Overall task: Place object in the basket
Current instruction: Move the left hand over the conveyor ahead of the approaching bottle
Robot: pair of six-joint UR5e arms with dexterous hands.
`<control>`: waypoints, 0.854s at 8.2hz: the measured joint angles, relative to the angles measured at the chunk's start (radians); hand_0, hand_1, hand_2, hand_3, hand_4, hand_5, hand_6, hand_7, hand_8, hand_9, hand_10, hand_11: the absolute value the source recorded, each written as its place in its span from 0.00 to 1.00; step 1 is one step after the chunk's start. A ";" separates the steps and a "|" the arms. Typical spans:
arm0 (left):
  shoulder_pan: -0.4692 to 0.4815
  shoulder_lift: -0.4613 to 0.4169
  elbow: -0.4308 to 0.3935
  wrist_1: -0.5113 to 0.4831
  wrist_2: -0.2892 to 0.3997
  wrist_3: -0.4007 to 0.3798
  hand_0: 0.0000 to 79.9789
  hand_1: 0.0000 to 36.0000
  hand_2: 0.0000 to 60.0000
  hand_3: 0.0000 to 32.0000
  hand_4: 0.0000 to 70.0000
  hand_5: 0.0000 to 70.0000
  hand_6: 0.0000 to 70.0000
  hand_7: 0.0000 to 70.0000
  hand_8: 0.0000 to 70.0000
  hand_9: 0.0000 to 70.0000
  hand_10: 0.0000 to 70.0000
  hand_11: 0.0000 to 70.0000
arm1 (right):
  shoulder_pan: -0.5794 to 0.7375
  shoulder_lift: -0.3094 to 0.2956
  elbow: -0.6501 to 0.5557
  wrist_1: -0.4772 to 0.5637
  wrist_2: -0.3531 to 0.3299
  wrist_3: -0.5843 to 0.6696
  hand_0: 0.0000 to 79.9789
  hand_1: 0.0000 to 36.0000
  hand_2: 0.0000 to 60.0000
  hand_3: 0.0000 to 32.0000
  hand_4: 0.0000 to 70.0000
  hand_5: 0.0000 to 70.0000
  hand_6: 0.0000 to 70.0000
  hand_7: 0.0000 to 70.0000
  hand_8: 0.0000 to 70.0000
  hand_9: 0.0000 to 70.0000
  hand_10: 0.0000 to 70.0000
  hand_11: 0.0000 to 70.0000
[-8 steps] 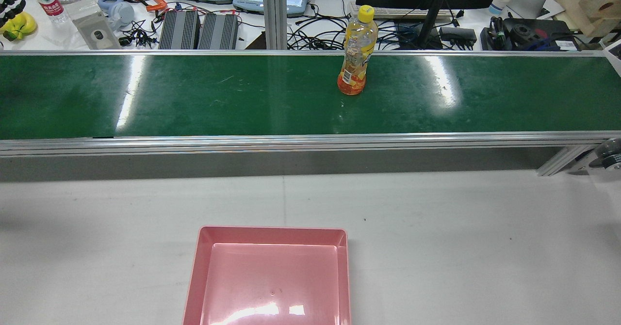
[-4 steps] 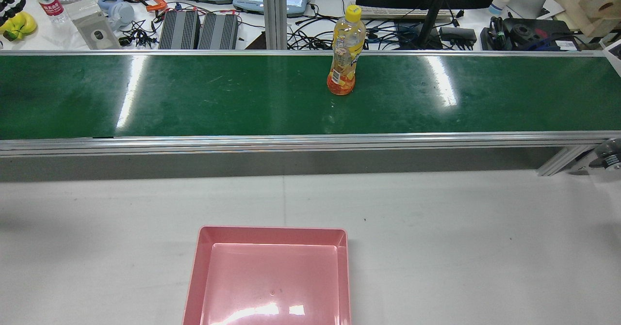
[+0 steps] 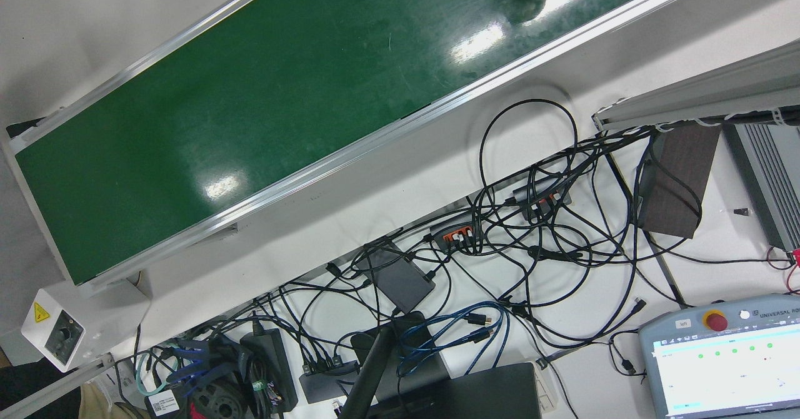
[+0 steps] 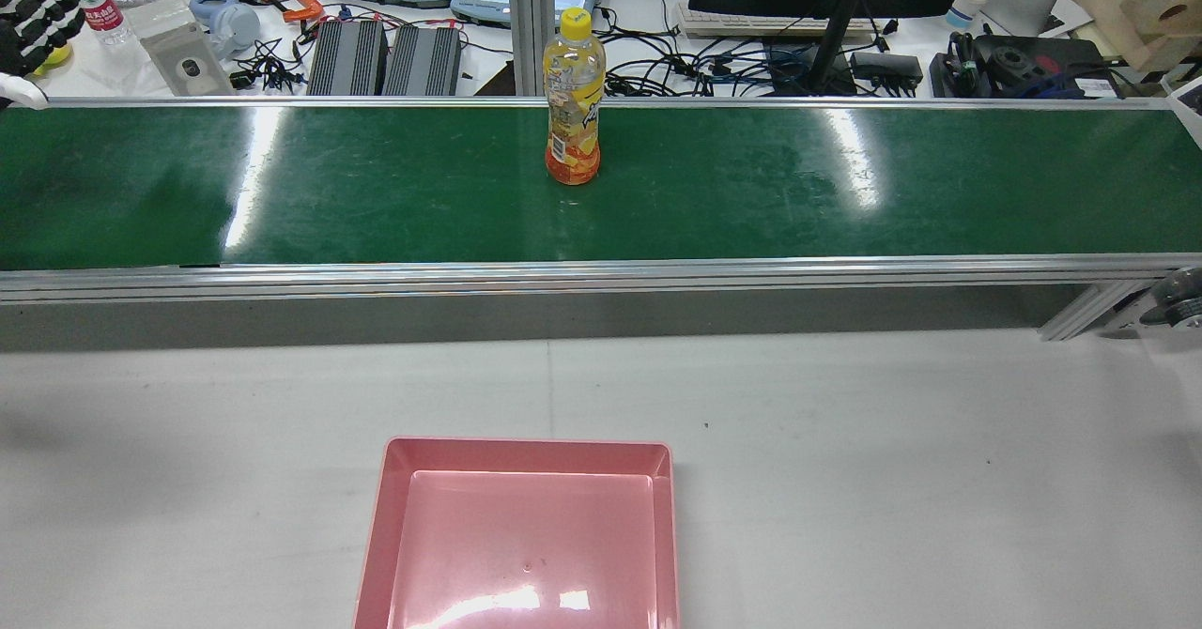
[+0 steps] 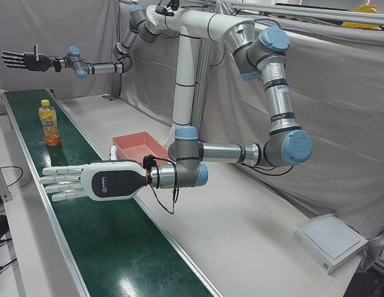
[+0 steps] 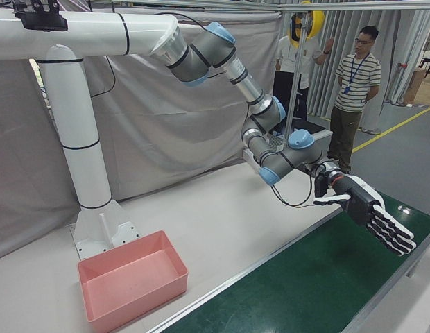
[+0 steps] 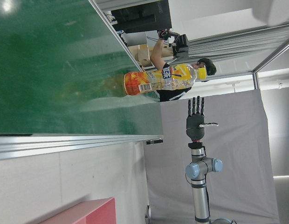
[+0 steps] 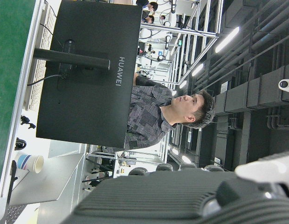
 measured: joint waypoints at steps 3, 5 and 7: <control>0.124 -0.027 0.001 0.045 -0.107 -0.006 0.83 0.35 0.00 0.00 0.00 0.11 0.00 0.00 0.00 0.00 0.00 0.00 | 0.000 0.000 0.000 -0.001 0.000 0.000 0.00 0.00 0.00 0.00 0.00 0.00 0.00 0.00 0.00 0.00 0.00 0.00; 0.133 -0.063 -0.001 0.120 -0.118 -0.015 0.88 0.37 0.00 0.00 0.00 0.14 0.00 0.00 0.00 0.00 0.00 0.00 | 0.000 0.000 0.000 0.000 0.000 0.000 0.00 0.00 0.00 0.00 0.00 0.00 0.00 0.00 0.00 0.00 0.00 0.00; 0.132 -0.102 0.005 0.146 -0.121 -0.014 0.77 0.30 0.00 0.00 0.00 0.18 0.00 0.00 0.00 0.00 0.00 0.00 | 0.000 0.000 0.000 -0.001 0.000 0.000 0.00 0.00 0.00 0.00 0.00 0.00 0.00 0.00 0.00 0.00 0.00 0.00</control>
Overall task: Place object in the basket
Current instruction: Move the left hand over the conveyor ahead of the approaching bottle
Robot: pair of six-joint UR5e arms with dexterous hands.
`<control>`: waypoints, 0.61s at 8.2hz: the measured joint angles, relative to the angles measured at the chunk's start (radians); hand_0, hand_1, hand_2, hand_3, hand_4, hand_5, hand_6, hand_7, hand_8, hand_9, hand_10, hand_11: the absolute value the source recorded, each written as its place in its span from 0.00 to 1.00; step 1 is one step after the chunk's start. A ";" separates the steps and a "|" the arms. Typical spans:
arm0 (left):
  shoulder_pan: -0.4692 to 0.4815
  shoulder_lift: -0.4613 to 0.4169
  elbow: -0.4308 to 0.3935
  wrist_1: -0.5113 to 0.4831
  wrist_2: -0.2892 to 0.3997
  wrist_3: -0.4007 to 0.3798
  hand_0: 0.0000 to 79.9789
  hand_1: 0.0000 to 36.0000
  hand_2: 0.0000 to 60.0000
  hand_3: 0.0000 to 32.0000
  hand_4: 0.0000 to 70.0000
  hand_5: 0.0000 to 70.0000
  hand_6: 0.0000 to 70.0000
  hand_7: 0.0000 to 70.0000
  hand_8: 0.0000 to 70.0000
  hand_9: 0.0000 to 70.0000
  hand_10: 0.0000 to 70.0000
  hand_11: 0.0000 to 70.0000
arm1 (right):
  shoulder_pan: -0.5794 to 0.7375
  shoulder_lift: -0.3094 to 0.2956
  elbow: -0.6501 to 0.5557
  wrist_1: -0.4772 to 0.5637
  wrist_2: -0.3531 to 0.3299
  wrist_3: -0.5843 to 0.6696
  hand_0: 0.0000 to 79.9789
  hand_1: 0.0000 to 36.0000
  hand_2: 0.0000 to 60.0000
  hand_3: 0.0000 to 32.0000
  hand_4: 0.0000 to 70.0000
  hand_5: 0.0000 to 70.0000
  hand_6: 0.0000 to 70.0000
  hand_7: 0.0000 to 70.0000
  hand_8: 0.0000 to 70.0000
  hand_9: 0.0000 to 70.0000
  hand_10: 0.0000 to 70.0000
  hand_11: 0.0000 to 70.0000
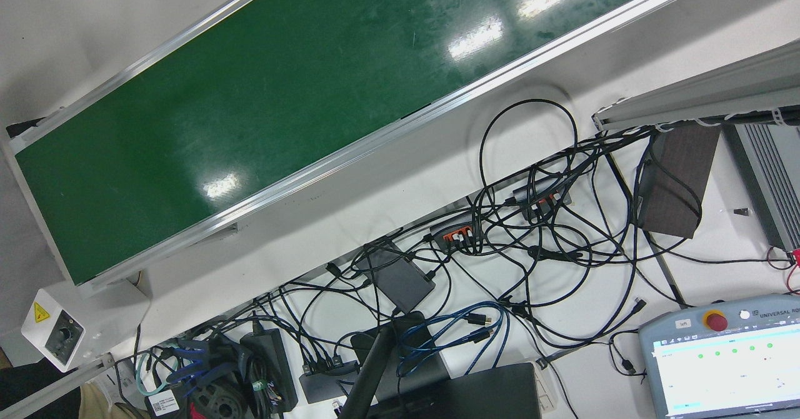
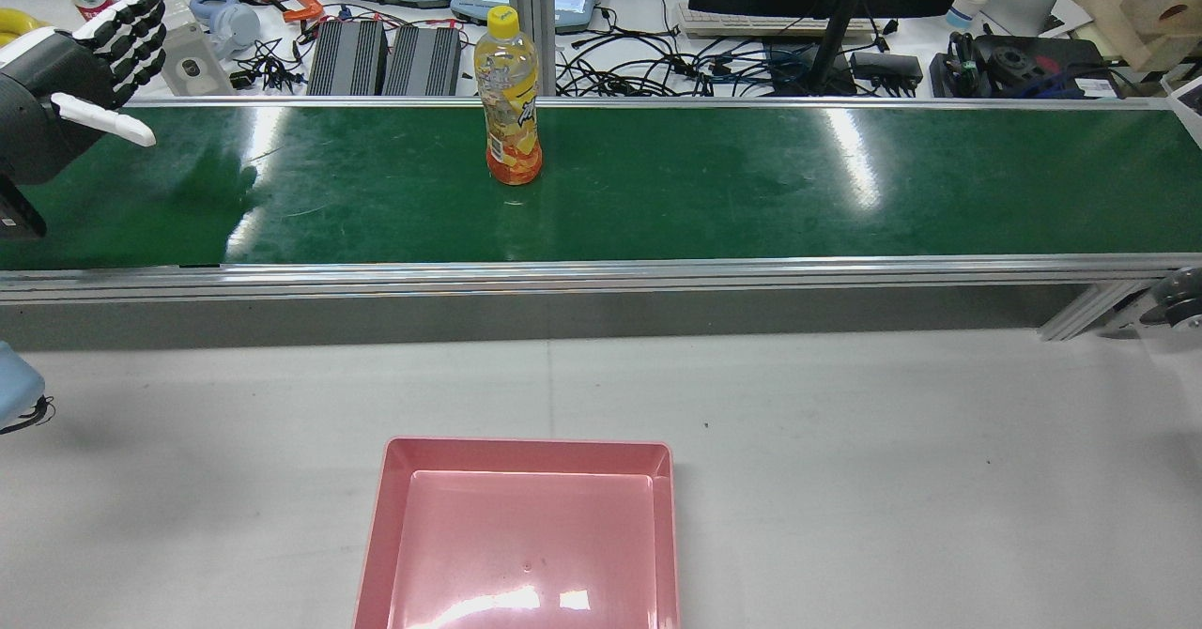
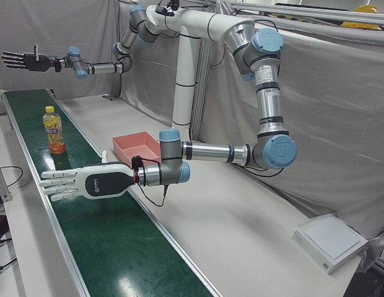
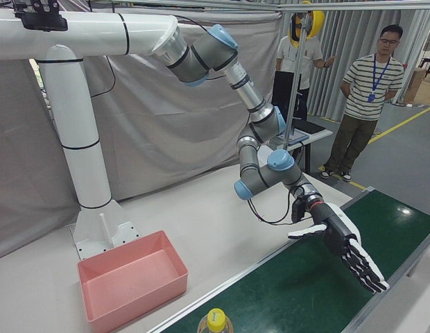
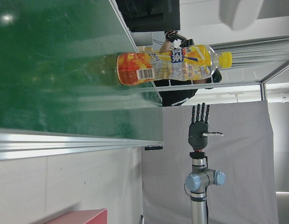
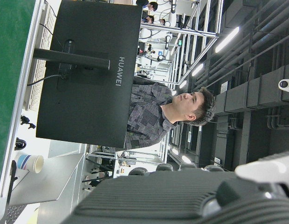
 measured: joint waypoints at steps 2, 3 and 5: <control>0.001 -0.020 0.008 -0.029 -0.002 -0.002 0.78 0.31 0.00 0.00 0.00 0.18 0.00 0.00 0.00 0.00 0.00 0.00 | 0.000 0.000 0.000 0.000 0.000 -0.001 0.00 0.00 0.00 0.00 0.00 0.00 0.00 0.00 0.00 0.00 0.00 0.00; 0.002 -0.024 0.026 -0.076 -0.002 -0.004 0.79 0.32 0.00 0.00 0.00 0.17 0.00 0.00 0.00 0.00 0.00 0.00 | 0.000 0.000 0.000 0.001 0.000 0.000 0.00 0.00 0.00 0.00 0.00 0.00 0.00 0.00 0.00 0.00 0.00 0.00; 0.003 -0.027 0.072 -0.172 -0.001 -0.005 0.78 0.31 0.00 0.00 0.00 0.21 0.00 0.00 0.00 0.00 0.00 0.00 | 0.000 0.000 0.000 0.001 0.000 0.000 0.00 0.00 0.00 0.00 0.00 0.00 0.00 0.00 0.00 0.00 0.00 0.00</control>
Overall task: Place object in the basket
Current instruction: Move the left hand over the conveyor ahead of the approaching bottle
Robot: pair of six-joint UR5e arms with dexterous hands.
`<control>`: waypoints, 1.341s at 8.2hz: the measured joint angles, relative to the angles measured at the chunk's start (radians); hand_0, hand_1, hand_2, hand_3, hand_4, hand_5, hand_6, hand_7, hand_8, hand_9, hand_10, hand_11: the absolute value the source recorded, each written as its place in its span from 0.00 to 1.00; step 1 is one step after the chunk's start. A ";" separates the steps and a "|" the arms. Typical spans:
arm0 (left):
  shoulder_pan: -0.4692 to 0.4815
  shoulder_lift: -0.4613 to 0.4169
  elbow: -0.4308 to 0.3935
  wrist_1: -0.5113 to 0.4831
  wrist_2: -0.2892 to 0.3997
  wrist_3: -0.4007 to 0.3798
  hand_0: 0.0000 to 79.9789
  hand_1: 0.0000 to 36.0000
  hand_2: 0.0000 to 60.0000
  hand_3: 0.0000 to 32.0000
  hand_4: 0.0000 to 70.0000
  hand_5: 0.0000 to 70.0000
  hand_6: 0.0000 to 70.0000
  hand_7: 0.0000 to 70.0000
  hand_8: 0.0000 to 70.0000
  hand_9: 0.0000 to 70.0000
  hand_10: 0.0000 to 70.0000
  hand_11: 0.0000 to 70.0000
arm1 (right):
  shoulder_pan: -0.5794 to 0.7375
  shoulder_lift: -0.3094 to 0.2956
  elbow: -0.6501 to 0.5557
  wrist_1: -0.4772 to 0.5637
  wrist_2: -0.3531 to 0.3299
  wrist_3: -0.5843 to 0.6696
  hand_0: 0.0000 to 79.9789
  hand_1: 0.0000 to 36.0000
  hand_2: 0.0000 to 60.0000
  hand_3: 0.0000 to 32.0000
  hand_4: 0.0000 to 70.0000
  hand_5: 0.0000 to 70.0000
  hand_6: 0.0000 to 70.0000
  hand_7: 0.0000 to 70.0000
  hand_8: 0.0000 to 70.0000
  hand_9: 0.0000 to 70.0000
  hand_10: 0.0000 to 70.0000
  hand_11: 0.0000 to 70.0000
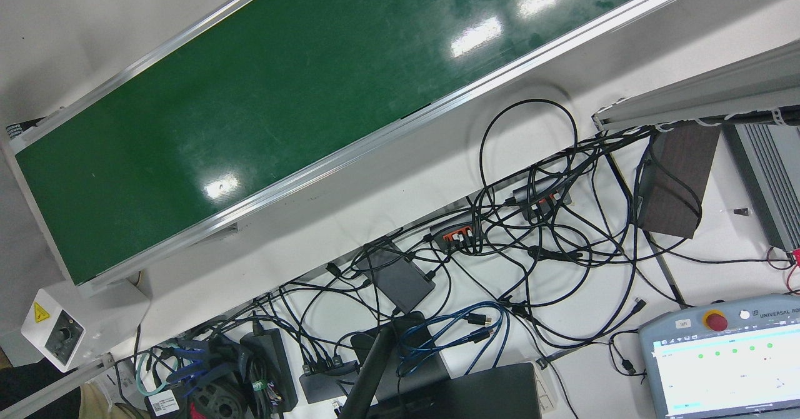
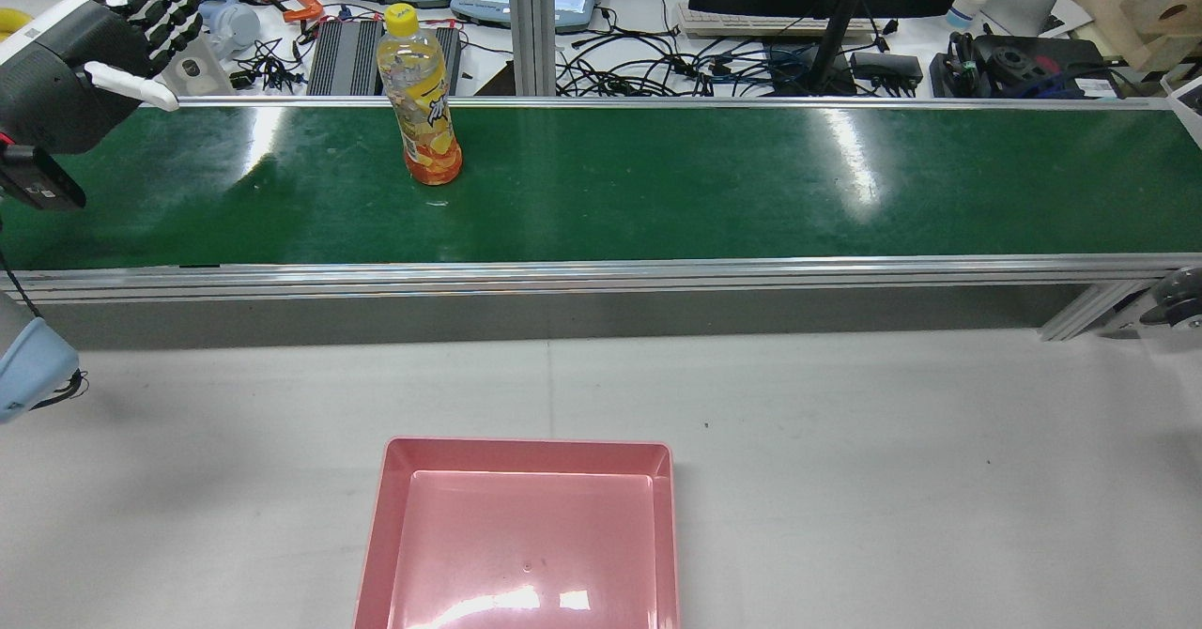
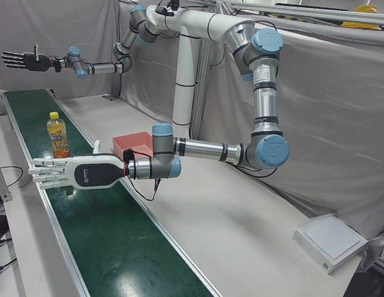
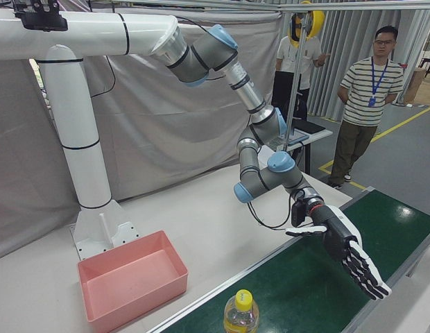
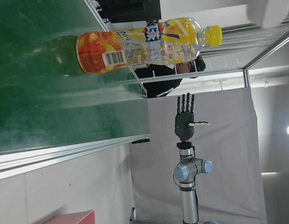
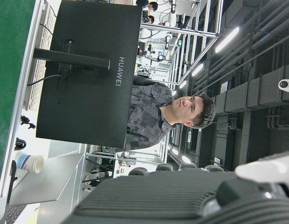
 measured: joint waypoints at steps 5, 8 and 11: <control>0.004 0.002 0.012 0.045 0.013 0.008 0.88 0.37 0.00 0.00 0.00 0.28 0.00 0.00 0.00 0.00 0.00 0.00 | 0.000 0.000 0.000 0.000 0.000 0.000 0.00 0.00 0.00 0.00 0.00 0.00 0.00 0.00 0.00 0.00 0.00 0.00; 0.004 -0.007 0.009 0.059 0.037 0.005 0.82 0.34 0.00 0.00 0.00 0.28 0.00 0.00 0.00 0.00 0.00 0.00 | 0.000 0.000 0.000 0.000 0.000 0.000 0.00 0.00 0.00 0.00 0.00 0.00 0.00 0.00 0.00 0.00 0.00 0.00; 0.005 -0.036 0.008 0.045 0.074 0.002 0.83 0.35 0.00 0.00 0.00 0.29 0.00 0.00 0.00 0.00 0.00 0.00 | 0.000 0.000 0.000 0.000 0.000 0.000 0.00 0.00 0.00 0.00 0.00 0.00 0.00 0.00 0.00 0.00 0.00 0.00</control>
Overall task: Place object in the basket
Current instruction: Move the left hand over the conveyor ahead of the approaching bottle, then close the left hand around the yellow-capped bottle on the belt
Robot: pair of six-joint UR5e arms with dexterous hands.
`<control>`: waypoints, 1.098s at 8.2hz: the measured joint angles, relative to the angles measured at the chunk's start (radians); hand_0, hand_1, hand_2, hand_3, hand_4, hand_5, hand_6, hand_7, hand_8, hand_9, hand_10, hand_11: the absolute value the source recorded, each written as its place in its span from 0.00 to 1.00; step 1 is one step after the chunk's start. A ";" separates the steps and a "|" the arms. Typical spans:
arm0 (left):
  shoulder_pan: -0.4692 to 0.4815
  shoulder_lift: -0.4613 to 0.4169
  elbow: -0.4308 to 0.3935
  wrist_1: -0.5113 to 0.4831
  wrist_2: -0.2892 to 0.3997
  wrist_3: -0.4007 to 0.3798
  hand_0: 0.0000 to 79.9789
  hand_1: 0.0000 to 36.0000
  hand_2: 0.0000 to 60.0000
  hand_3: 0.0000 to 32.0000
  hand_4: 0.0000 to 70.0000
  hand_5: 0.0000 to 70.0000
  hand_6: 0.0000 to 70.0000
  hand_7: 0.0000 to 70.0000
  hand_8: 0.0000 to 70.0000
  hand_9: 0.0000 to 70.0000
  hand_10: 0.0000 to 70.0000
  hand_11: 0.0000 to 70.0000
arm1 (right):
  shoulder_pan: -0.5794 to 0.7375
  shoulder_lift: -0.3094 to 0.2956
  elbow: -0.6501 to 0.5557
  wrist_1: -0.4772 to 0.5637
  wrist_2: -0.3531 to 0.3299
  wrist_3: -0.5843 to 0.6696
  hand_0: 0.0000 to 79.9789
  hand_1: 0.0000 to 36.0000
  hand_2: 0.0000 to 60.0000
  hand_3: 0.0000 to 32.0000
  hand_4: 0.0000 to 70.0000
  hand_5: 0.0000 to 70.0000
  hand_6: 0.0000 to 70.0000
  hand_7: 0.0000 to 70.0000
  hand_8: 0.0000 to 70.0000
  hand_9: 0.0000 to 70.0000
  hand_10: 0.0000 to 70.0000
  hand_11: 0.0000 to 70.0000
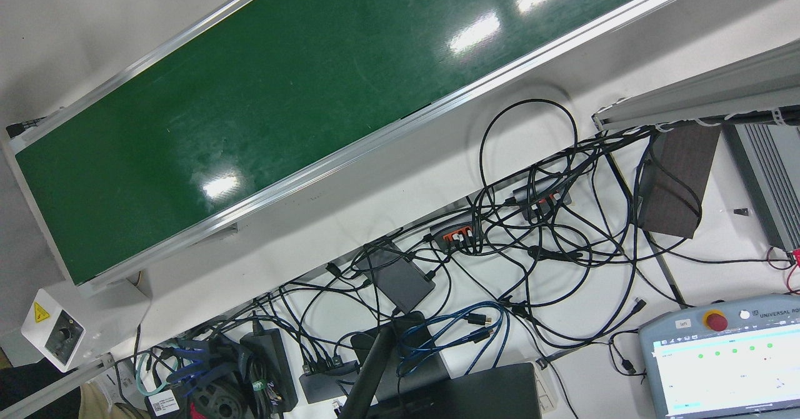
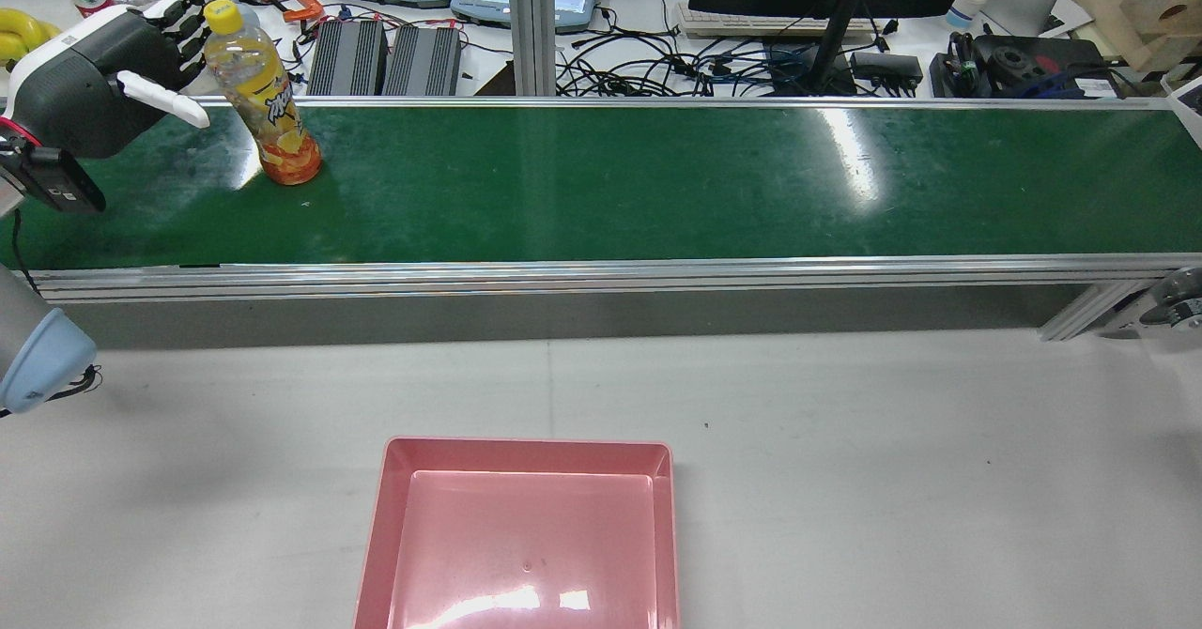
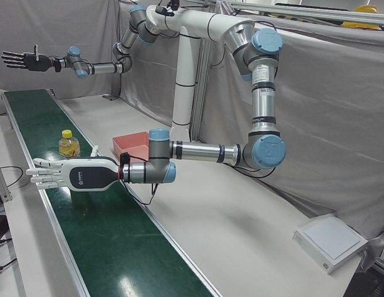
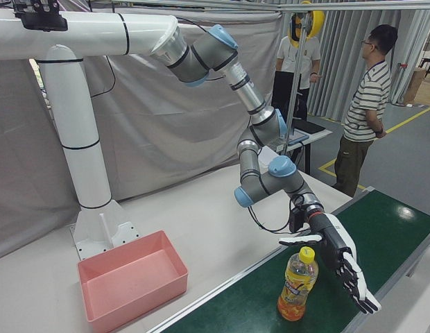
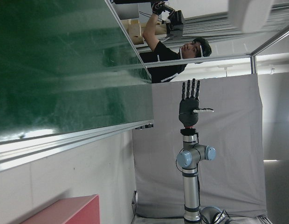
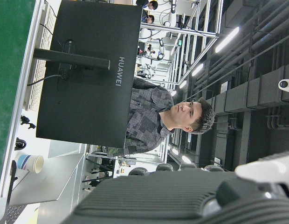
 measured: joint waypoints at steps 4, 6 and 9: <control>-0.002 -0.013 0.001 -0.003 0.008 -0.003 1.00 0.39 0.00 0.00 0.79 0.77 0.12 0.35 0.21 0.34 0.57 0.83 | 0.000 0.000 0.000 0.000 0.000 0.000 0.00 0.00 0.00 0.00 0.00 0.00 0.00 0.00 0.00 0.00 0.00 0.00; -0.005 -0.002 0.001 -0.002 -0.051 -0.024 1.00 0.36 0.37 0.00 1.00 1.00 1.00 1.00 1.00 1.00 1.00 1.00 | 0.000 0.000 0.000 0.000 0.000 0.000 0.00 0.00 0.00 0.00 0.00 0.00 0.00 0.00 0.00 0.00 0.00 0.00; -0.002 0.021 -0.005 0.010 -0.128 -0.054 0.99 0.51 1.00 0.00 1.00 1.00 1.00 1.00 1.00 1.00 1.00 1.00 | 0.000 0.000 0.000 0.000 0.000 -0.001 0.00 0.00 0.00 0.00 0.00 0.00 0.00 0.00 0.00 0.00 0.00 0.00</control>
